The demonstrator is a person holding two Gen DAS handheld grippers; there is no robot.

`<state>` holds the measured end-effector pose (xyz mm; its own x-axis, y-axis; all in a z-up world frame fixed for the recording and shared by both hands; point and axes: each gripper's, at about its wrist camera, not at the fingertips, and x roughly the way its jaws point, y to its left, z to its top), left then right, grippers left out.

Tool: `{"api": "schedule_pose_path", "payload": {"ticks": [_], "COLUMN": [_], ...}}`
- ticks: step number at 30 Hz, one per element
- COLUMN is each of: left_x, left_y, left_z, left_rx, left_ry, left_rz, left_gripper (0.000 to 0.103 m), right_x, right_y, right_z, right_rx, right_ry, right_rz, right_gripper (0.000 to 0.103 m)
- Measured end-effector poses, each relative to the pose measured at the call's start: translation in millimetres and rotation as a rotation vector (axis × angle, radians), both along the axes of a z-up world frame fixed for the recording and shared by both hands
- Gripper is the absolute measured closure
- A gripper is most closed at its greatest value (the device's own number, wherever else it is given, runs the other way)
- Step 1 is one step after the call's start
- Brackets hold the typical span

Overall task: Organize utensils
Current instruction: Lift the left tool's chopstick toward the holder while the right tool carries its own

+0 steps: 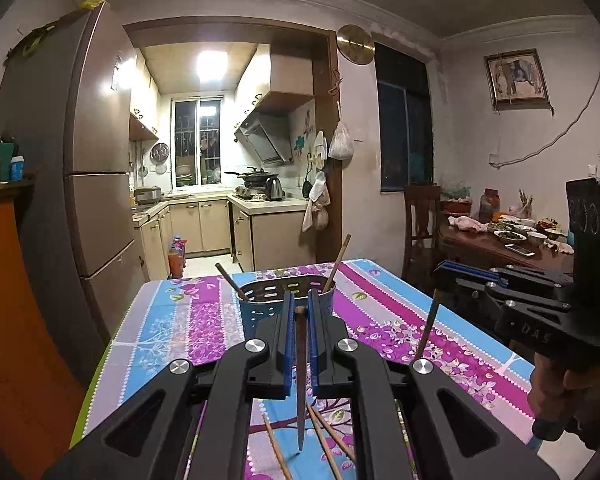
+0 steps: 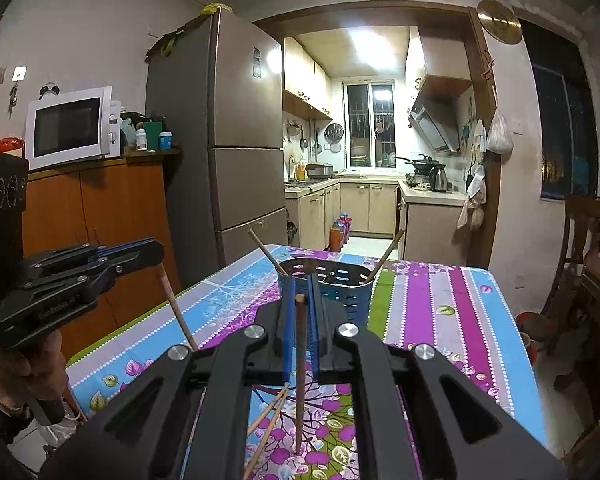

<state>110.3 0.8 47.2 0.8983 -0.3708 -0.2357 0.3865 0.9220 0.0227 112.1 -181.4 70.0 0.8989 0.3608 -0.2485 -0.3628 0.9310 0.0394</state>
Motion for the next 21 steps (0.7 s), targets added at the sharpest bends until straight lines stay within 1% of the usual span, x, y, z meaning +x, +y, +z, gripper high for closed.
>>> {"api": "schedule_pose_path", "payload": {"ticks": [3,5,7,8,12,15,18,21], "left_x": [5,12,18,24,54,78,106,133], "left_y": [-3,-7,-11,-14,-22,-29,-35,-41], "left_z": [11,30,47,61,111,132,136,126], "left_rx": [-0.001,-0.002,0.001,-0.003,-0.046,-0.054,-0.079,-0.086], "left_ry": [-0.029,-0.073,-0.116,-0.144,-0.225,-0.297,-0.310,-0.313], "left_rz": [-0.003,-0.002,0.000,0.001,-0.001,0.021,0.025,0.037], "left_gripper": [0.095,0.095,0.095,0.095,0.095,0.095,0.095,0.095], "right_x": [4,8,14,18,38,60,87,119], "right_y": [0,0,-2,-3,-3,-1,-5,-14], "right_z": [7,20,40,51,98,128,136,129], "right_rx": [-0.001,0.005,0.016,0.021,0.036,0.041,0.059,0.100], "right_ry": [-0.006,-0.034,-0.074,-0.100,-0.217,-0.303,-0.329,-0.311], "right_rz": [0.003,0.003,0.000,-0.003,-0.035,-0.068,-0.099,-0.121], "right_gripper": [0.098,0.098,0.098,0.098,0.098,0.098,0.098,0.098]}}
